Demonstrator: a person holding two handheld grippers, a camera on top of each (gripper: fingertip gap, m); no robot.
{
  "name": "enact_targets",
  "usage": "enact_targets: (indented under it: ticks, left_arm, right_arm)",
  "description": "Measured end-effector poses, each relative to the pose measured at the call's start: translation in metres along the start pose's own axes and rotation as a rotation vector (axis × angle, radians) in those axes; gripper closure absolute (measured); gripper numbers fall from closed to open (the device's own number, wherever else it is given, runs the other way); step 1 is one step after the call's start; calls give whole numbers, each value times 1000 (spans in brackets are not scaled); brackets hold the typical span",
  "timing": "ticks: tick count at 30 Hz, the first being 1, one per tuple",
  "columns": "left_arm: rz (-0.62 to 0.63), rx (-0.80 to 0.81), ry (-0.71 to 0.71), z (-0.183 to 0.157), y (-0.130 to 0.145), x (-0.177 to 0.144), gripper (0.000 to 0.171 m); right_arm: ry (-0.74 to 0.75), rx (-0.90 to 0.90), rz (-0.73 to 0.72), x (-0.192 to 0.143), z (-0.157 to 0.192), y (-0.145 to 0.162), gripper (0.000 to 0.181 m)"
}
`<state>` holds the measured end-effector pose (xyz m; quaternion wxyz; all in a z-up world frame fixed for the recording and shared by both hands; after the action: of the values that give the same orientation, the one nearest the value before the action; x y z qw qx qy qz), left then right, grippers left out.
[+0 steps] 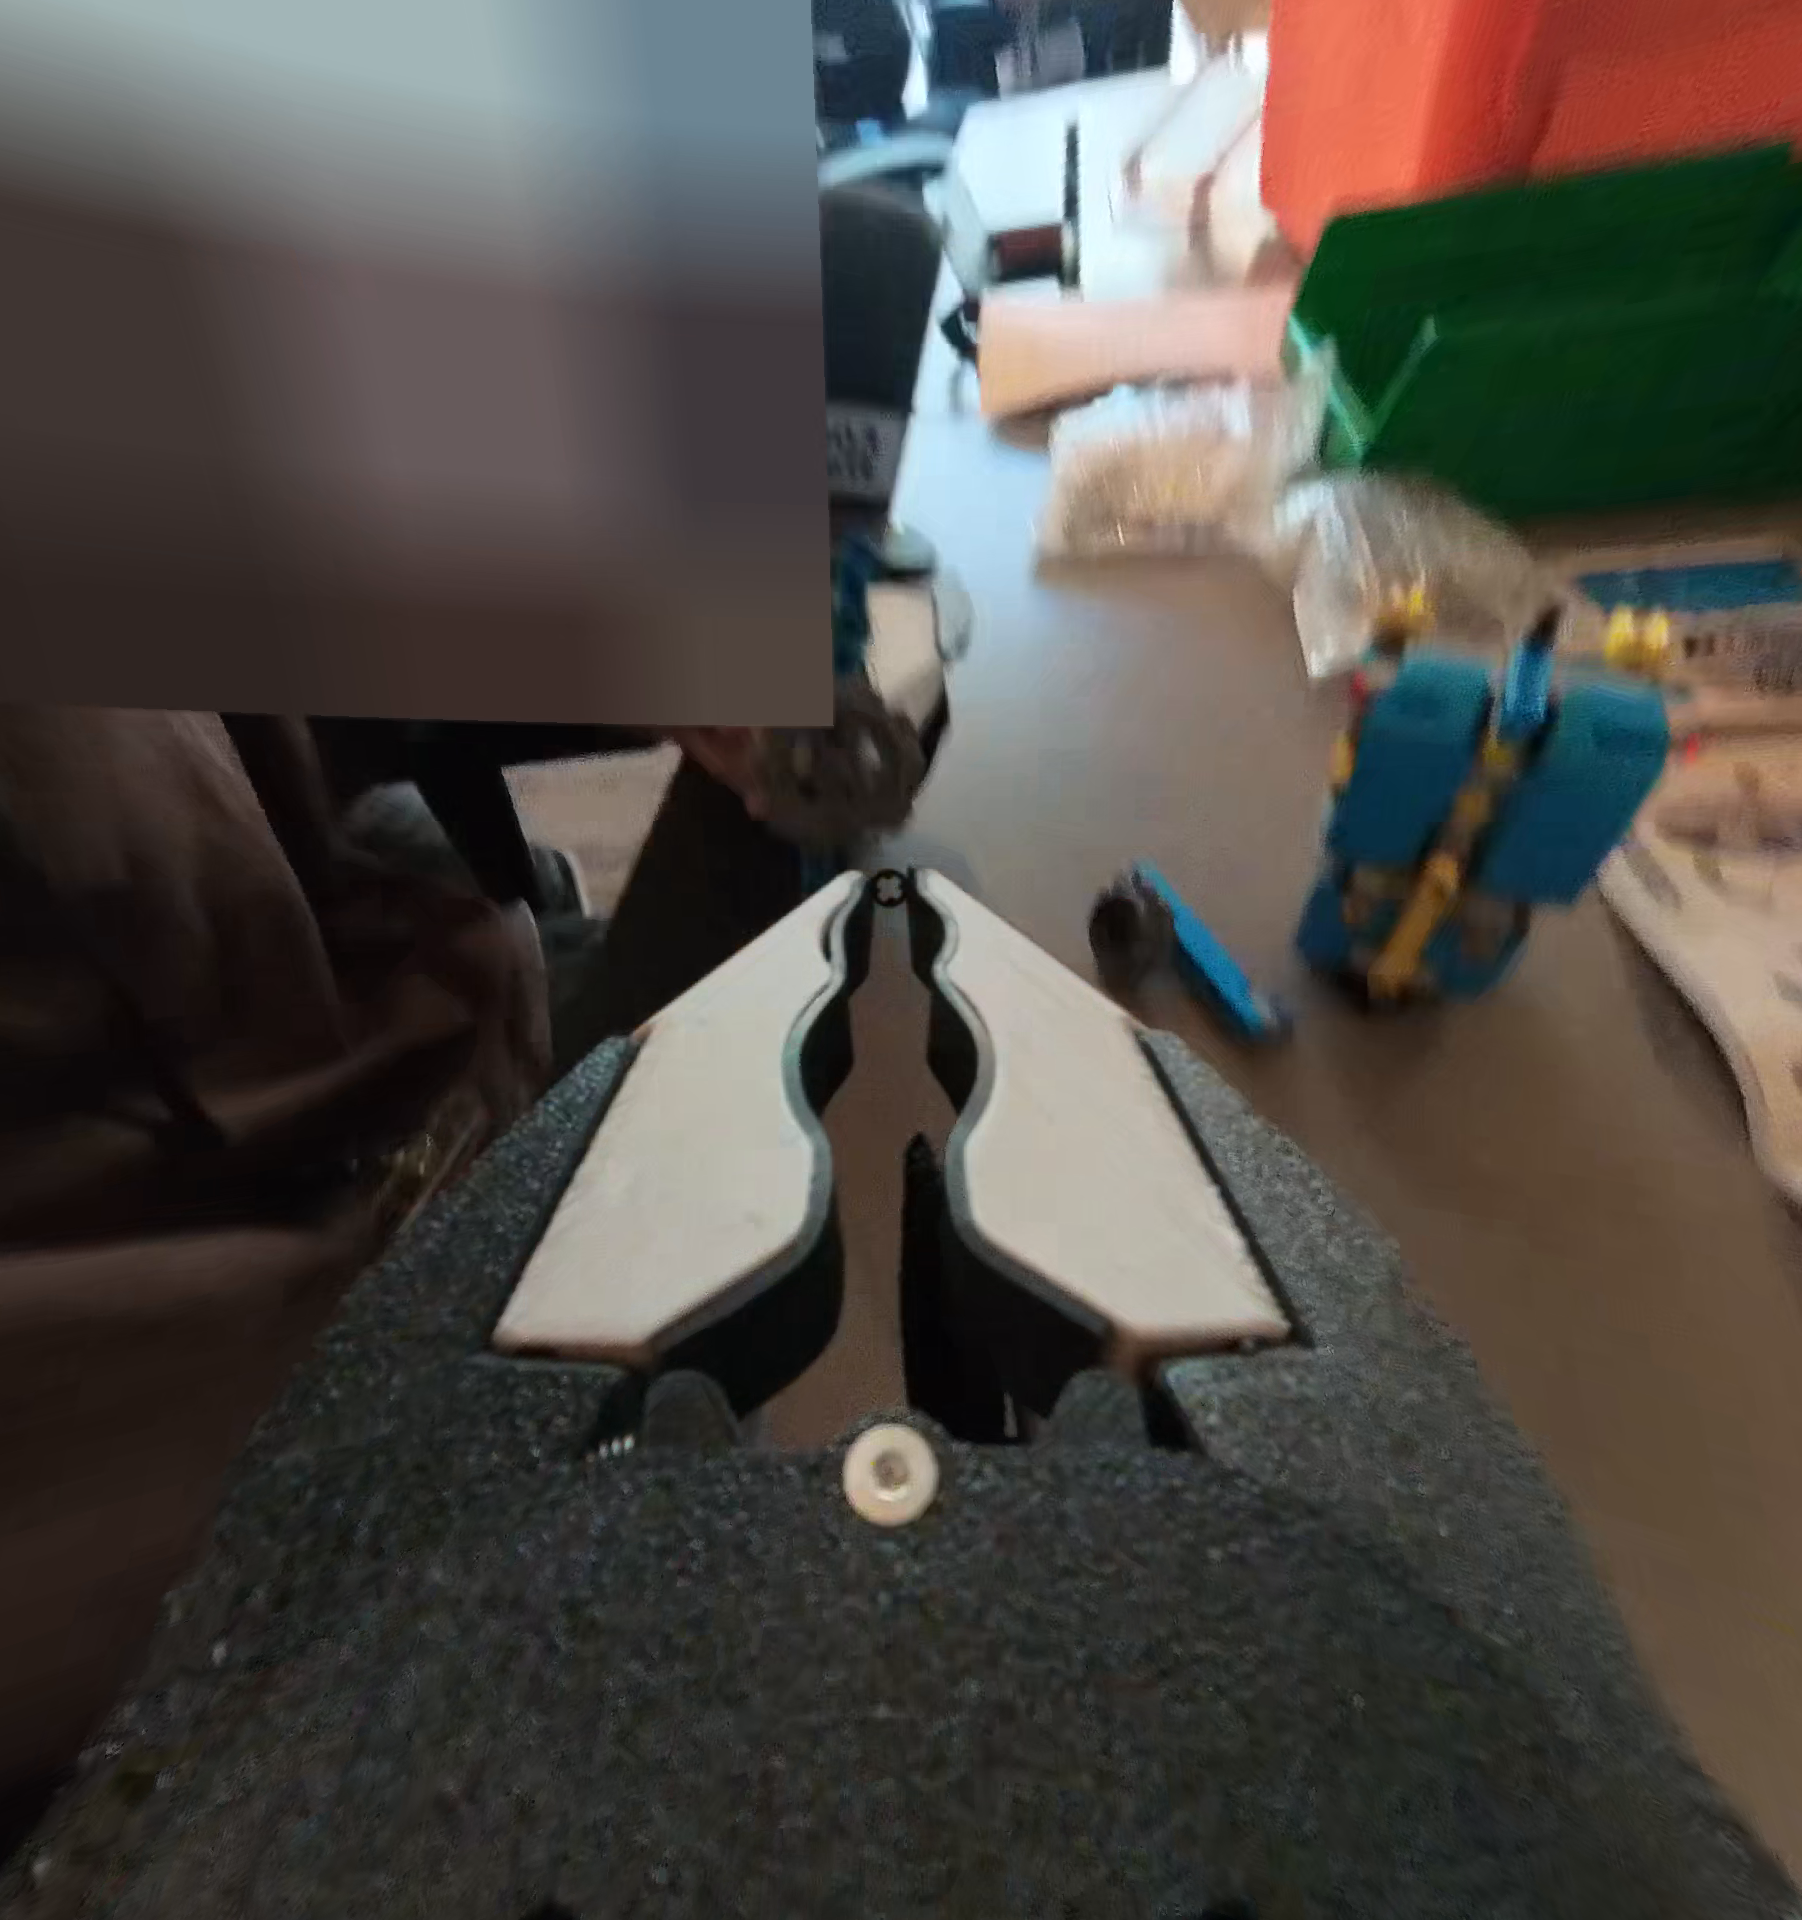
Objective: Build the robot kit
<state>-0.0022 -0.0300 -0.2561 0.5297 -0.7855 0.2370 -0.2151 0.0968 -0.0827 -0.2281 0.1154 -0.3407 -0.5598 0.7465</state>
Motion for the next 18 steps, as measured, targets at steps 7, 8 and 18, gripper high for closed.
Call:
enact_targets:
  ticks: [7,8,18]
  left_arm:
    - [17,31,-6,-3,2,1,165]
    - [16,32,-6,-3,2,1,165]
    - [16,36,-4,-3,2,1,165]
  right_arm:
    - [-94,-31,10,31,14,-14,175]
    - [-103,-31,21,31,15,-13,175]
    - [-82,-33,31,28,12,-11,175]
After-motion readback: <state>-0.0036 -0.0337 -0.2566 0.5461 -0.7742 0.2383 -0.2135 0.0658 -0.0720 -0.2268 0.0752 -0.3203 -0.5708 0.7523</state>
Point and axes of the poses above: each gripper's, where its closed fingertips meet, x out along the fingers, y out of its underside, z = x × y across the jaws, the point moved 4 cm from there along -x, back along the fingers, and after that the axes turned 3 degrees about z, right-handed, at the moved point
